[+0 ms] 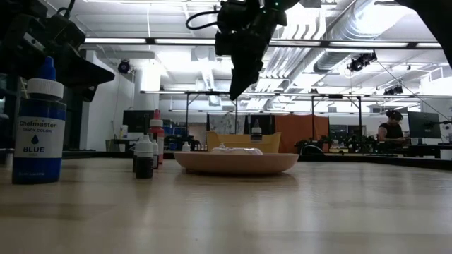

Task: Pick & Place food coloring
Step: Put the small purple food coloring bottle into the orange bin

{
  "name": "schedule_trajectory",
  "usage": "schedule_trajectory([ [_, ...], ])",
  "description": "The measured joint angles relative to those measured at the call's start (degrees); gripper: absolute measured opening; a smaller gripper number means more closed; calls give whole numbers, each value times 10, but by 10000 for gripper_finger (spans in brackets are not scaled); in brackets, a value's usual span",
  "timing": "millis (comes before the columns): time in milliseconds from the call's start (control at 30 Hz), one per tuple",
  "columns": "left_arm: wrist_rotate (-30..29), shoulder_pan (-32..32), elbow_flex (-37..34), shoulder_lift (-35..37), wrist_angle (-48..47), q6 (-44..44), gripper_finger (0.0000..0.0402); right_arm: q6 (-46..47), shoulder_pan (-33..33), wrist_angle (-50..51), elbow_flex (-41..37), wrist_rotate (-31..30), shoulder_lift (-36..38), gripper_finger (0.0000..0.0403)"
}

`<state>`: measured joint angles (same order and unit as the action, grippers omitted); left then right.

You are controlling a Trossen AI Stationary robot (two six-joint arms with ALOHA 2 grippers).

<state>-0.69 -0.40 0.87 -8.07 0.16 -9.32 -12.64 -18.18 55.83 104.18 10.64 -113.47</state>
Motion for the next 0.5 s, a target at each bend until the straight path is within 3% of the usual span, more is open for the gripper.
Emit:
schedule_trajectory([
  [333, 0, 0, 0, 0, 0, 0, 1, 35, 2, 5, 4, 1, -16, 158],
  [500, 0, 0, 0, 0, 0, 0, 1, 42, 3, 47, 71, -13, -55, 158],
])
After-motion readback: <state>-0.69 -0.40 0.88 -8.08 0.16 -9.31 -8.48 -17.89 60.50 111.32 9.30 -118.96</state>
